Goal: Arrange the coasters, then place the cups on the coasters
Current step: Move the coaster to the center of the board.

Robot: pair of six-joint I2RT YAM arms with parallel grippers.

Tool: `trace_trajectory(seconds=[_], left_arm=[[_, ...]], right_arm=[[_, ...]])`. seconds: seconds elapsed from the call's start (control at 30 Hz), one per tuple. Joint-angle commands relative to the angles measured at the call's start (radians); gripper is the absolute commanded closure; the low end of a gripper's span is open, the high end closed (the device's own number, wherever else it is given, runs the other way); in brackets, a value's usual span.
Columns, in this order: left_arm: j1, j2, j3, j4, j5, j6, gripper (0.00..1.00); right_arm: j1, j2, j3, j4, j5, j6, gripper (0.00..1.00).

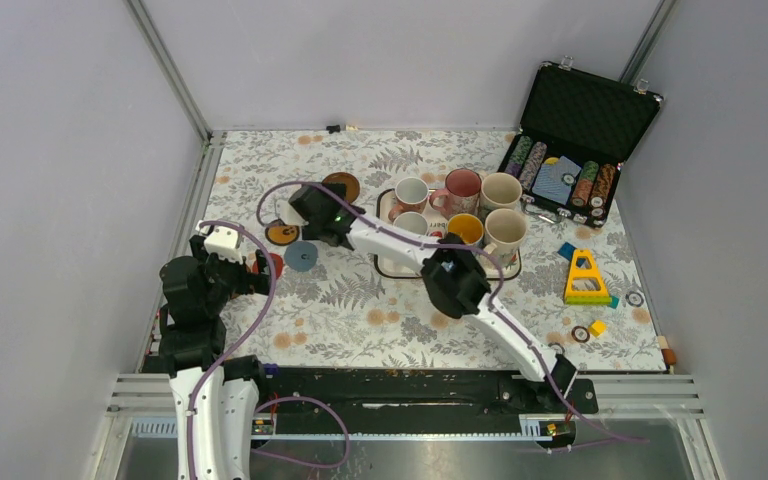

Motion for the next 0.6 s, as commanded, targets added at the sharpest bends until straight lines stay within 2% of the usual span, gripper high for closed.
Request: trace_trajectory(seconds=[0.0,0.1,0.3,0.43,0.57], left_arm=[[0.000,-0.005,0.001,0.033,0.011,-0.007,0.01],[0.001,-0.015,0.002,0.033,0.004,-0.012,0.01],[0.000,-0.018,0.005,0.033,0.000,-0.017,0.01],[0.003,-0.015,0.011,0.022,0.005,-0.017,0.01],[0.002,-0.005,0.007,0.024,0.027,-0.012,0.01]], right_arm=[[0.001,-0.366,0.013,-0.188,-0.119,0.179,0.02],[0.001,-0.509,-0.120,-0.262,-0.110,0.220,0.02],[0.000,-0.893,-0.664,-0.239,-0.102,0.354,0.02],[0.000,-1.147,-0.892,-0.284,-0.233,0.474,0.02],[-0.034,-1.417,-1.120,-0.251,-0.453,0.410,0.02]])
